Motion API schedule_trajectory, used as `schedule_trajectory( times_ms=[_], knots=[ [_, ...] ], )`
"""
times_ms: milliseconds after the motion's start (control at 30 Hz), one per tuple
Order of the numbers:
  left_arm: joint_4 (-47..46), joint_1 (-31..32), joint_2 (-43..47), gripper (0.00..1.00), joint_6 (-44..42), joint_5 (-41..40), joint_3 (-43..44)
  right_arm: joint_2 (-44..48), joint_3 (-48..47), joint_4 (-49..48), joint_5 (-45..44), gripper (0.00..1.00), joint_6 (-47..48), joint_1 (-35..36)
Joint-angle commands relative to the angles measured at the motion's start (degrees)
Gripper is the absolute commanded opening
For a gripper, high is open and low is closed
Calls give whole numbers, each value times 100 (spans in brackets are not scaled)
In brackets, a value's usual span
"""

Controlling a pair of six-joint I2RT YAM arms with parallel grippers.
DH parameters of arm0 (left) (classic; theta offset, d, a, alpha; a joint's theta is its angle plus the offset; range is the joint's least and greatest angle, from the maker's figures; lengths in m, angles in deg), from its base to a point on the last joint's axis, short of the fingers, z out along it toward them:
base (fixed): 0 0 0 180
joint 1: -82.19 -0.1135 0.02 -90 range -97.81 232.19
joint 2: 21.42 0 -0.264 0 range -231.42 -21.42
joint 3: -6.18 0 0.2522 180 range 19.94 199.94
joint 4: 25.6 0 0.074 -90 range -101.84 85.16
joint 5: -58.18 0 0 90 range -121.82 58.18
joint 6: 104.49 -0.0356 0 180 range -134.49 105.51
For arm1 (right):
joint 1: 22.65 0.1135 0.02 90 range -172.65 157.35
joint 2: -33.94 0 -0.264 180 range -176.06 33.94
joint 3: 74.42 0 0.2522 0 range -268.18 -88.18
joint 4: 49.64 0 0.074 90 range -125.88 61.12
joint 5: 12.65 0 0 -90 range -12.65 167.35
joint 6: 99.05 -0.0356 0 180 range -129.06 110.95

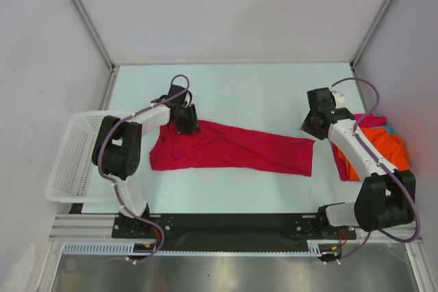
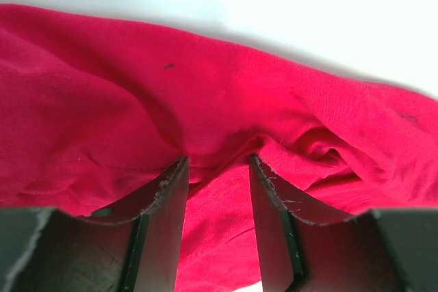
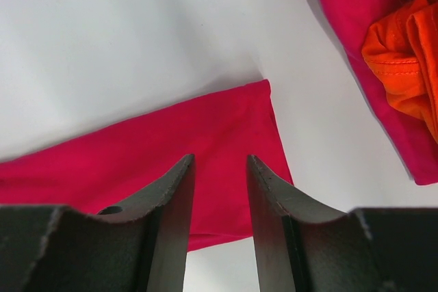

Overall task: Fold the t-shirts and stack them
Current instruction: Fold the other side of the tshirt into a rectangle

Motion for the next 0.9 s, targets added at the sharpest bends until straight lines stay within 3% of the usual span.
schedule_trajectory(
  times_ms=[0, 600, 700, 733, 767, 867],
  knots=[
    [-184, 63, 24, 45, -65, 91, 101, 178, -55, 51, -116, 41, 66, -20],
    [-386, 397, 15, 43, 76, 294, -286, 292, -55, 95, -143, 40, 84, -20],
    [-333, 406, 68, 34, 58, 285, -251, 327, -37, 104, -143, 37, 93, -29],
    [-307, 397, 94, 20, 49, 268, -233, 353, -37, 104, -134, 37, 93, -37],
    [-237, 397, 112, 12, 40, 224, -216, 371, -28, 104, -134, 36, 101, -37],
    [-97, 406, 261, 0, 23, 101, -224, 415, -2, 95, -125, 33, 110, -46]
  ],
)
